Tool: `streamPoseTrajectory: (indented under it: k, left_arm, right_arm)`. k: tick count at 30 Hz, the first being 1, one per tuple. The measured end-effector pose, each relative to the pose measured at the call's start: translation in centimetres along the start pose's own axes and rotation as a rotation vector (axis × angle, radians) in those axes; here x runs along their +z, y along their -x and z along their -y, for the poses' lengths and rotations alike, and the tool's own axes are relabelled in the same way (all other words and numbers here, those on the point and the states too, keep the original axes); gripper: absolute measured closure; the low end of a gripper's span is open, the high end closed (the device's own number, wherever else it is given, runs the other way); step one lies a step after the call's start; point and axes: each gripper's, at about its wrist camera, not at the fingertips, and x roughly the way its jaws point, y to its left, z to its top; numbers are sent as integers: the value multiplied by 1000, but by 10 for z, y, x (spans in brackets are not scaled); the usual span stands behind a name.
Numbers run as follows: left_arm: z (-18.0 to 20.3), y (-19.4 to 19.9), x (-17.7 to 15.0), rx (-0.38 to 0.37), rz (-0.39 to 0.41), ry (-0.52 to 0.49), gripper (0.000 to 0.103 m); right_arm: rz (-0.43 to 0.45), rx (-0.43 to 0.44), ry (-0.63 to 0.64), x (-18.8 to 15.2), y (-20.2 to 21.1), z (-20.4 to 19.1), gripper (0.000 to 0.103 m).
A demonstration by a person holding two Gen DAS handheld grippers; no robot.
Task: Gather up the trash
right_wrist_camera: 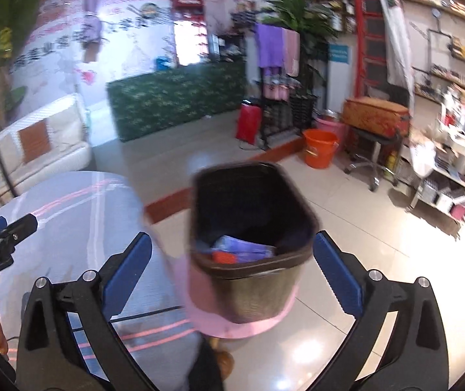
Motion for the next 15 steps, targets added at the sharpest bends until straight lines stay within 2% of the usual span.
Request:
streamPoseTrajectory:
  k: [5,10,15]
  left_arm:
    - [-22,44,-12,117,50,13,5]
    - [-34,77,-22,179,99,38,5]
    - [-42,102,-32,167,142,79,5]
  right_arm:
    - [64,64,72,-9,39,-48,5]
    - [155,97,116,-17,75,-74,5]
    - [213,121,149,-26,104,-85,5]
